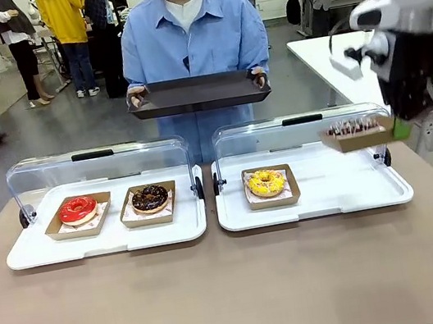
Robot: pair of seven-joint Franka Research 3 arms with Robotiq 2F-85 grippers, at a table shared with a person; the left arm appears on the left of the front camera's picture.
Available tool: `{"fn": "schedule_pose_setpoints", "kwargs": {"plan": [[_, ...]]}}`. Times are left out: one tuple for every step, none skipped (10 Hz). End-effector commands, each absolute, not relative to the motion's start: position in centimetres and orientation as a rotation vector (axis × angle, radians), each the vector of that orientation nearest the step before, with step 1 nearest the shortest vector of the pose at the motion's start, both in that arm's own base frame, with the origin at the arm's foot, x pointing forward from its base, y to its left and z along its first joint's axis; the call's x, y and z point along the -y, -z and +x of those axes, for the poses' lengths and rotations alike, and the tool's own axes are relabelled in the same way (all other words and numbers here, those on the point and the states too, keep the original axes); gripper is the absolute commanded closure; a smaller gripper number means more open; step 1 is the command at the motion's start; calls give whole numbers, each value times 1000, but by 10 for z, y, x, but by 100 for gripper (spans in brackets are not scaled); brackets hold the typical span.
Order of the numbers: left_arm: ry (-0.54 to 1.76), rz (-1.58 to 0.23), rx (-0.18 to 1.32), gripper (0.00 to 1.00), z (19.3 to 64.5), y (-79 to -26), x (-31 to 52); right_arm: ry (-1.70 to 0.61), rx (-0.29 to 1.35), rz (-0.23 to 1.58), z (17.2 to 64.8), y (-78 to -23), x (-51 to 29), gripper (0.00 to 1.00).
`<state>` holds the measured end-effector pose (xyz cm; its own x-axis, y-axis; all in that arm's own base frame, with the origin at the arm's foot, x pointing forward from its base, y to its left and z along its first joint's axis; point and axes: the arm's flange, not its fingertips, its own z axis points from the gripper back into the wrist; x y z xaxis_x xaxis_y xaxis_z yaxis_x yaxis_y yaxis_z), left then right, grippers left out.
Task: Provide the desired donut to the person.
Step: Pick up and lift the Paper togo box containing the Donut pointed at by the person.
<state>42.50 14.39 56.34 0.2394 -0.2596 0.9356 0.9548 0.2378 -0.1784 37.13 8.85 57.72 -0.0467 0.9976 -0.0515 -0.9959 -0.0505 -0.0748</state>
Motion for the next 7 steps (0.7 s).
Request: {"fn": "schedule_pose_setpoints", "kwargs": {"plan": [[1028, -945, 949, 0, 424, -565, -144, -1548, 47, -147, 384, -609, -105, 100], [1028, -945, 949, 0, 424, -565, -144, -1515, 65, -147, 393, -620, -111, 100], [1028, -945, 949, 0, 424, -565, -144, -1490, 67, -148, 405, -628, -116, 100], [1028, -945, 949, 0, 424, -565, -144, -1486, 62, -128, 413, -631, -118, 100], [1028, -945, 949, 0, 424, -565, -144, -1481, 59, -119, 421, -632, -120, 100], [1028, -945, 949, 0, 424, -565, -144, -1492, 65, -105, 426, -630, -121, 100], [1028, -945, 949, 0, 424, -565, -144, -1520, 104, -142, 433, -616, -117, 100]]}}
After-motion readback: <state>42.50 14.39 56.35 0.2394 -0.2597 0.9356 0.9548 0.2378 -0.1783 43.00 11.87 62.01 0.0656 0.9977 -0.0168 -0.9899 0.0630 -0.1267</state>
